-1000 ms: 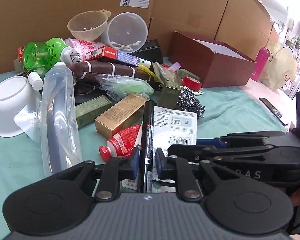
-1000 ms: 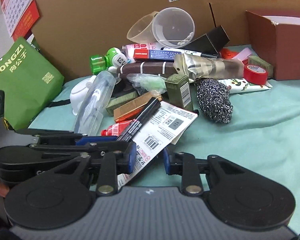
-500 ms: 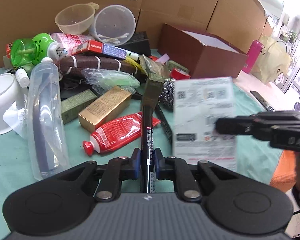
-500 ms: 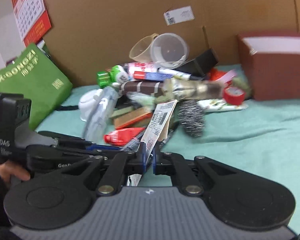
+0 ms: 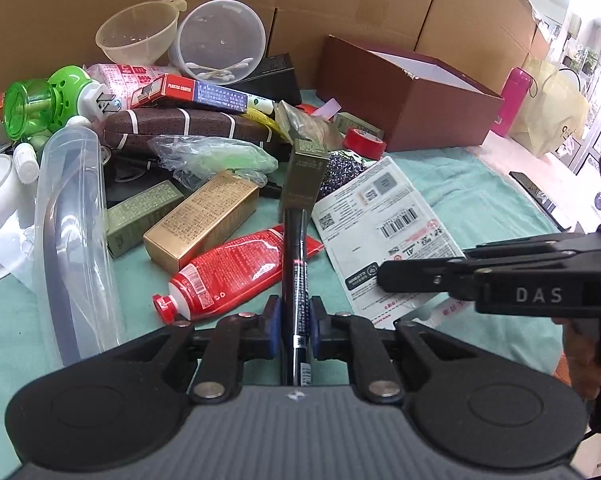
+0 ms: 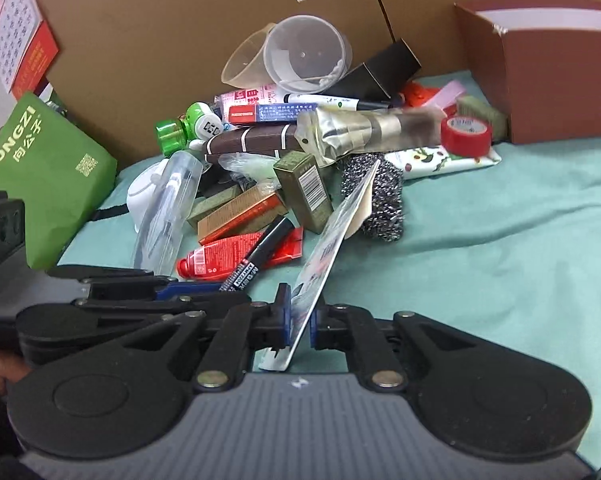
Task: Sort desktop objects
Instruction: 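Lift black marker with left tool while right tool carries card to maroon box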
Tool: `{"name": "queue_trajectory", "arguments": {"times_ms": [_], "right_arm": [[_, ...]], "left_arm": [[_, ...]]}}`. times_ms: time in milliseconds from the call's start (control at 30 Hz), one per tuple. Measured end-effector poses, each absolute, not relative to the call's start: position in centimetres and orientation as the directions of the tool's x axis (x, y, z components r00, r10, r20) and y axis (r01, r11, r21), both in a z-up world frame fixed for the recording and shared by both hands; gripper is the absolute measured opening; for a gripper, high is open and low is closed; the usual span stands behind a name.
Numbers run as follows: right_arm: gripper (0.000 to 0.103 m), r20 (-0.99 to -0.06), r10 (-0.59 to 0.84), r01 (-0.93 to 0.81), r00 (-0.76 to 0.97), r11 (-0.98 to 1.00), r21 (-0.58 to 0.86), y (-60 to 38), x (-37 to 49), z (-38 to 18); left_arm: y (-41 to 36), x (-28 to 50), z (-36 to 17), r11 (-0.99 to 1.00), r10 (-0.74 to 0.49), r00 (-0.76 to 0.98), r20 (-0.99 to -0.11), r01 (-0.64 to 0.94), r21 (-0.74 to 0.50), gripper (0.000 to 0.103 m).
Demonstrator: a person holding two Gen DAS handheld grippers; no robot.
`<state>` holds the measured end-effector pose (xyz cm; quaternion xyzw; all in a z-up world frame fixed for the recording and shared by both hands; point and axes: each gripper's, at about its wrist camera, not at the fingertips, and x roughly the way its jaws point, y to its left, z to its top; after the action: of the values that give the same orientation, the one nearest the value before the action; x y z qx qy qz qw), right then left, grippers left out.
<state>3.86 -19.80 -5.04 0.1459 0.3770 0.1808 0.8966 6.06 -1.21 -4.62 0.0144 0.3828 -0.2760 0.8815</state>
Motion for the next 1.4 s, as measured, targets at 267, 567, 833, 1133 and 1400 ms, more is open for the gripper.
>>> {"name": "queue_trajectory", "arguments": {"times_ms": [267, 567, 833, 1133, 1400], "right_arm": [[0.001, -0.625, 0.439, -0.232, 0.646, 0.892, 0.387, -19.5, 4.1, -5.0], [0.0, -0.562, 0.432, -0.255, 0.705, 0.894, 0.368, -22.8, 1.6, -1.8], [0.0, -0.465, 0.315, -0.195, 0.827, 0.937, 0.289, -28.7, 1.9, 3.6], [0.0, -0.399, 0.078, -0.014, 0.914, 0.987, 0.16, -37.4, 7.8, 9.0], [0.0, -0.435, -0.065, 0.145, 0.898, 0.977, 0.153, -44.9, 15.0, 8.1]], "left_arm": [[-1.8, 6.0, -4.4, 0.855, -0.462, 0.562, -0.687, 0.487, -0.177, 0.013], [-3.0, 4.5, -0.3, 0.823, -0.537, 0.584, -0.609, 0.519, -0.229, 0.013], [-8.4, 7.2, 5.1, 0.763, -0.621, 0.592, -0.515, 0.607, -0.222, 0.013], [-17.8, 14.9, 10.7, 0.703, -0.706, 0.579, -0.409, 0.643, -0.303, 0.013], [-26.0, 22.1, 10.0, 0.698, -0.711, 0.566, -0.417, 0.641, -0.32, 0.013]]}}
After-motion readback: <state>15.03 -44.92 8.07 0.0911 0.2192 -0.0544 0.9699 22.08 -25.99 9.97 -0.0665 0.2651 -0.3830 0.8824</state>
